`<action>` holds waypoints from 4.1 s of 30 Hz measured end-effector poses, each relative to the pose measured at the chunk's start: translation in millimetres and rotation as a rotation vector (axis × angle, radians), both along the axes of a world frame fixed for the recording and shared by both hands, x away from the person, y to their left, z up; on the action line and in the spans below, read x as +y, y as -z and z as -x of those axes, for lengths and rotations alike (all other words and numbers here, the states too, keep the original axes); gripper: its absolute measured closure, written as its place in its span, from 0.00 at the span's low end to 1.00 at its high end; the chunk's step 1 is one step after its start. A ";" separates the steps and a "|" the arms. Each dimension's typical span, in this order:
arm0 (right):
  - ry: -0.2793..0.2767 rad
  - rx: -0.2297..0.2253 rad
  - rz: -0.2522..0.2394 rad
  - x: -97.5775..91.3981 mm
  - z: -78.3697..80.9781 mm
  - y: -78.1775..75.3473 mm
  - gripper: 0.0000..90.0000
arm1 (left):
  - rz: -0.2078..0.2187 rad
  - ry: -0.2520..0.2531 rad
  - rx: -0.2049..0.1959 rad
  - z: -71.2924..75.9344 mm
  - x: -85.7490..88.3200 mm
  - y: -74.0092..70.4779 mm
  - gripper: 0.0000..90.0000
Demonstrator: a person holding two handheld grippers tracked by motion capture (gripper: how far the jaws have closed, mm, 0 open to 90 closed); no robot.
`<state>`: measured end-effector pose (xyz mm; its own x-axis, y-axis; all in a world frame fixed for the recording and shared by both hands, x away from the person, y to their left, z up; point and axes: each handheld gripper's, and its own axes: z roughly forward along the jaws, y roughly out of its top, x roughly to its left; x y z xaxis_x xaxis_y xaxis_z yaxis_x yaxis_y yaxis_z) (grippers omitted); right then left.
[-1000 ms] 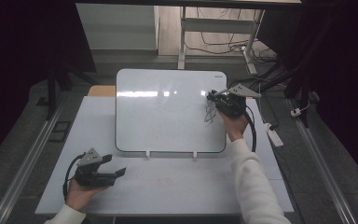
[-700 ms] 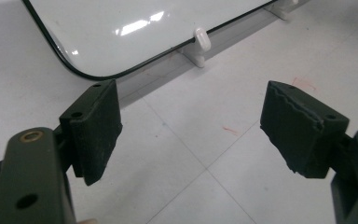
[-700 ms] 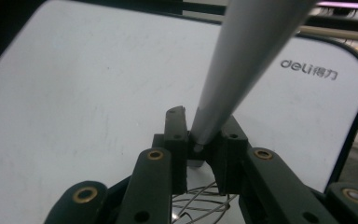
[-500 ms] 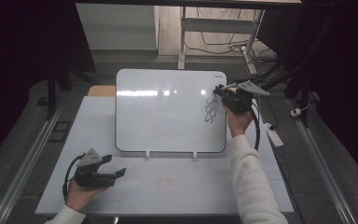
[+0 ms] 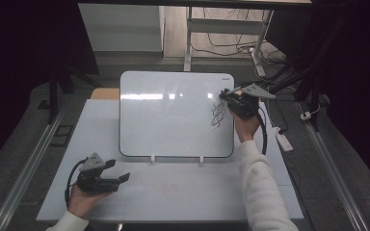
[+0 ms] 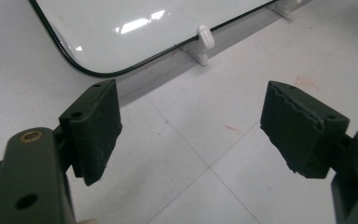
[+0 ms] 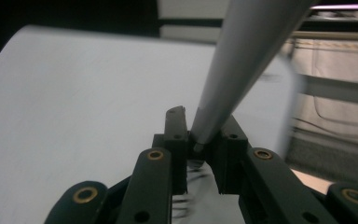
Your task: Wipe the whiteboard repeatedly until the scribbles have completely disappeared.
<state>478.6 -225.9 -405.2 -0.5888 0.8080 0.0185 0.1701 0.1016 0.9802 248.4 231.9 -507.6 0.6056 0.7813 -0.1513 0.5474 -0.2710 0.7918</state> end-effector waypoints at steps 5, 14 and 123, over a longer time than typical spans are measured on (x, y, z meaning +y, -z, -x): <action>-0.081 0.003 0.076 8.4 8.4 8.4 0.86 | 0.003 -0.004 0.000 -0.9 0.3 -0.1 0.23; -0.066 0.010 0.074 4.9 9.6 7.4 0.86 | 0.001 -0.006 0.004 -1.5 0.1 0.8 0.23; -0.026 0.033 0.053 -14.1 9.9 5.4 0.86 | 0.019 -0.005 0.012 -1.9 1.9 1.6 0.24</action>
<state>468.7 -240.0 -410.6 -0.6091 0.7931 -0.0046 0.1988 0.1583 0.9672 250.3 233.8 -509.2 0.5993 0.7815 -0.1733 0.5585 -0.2532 0.7899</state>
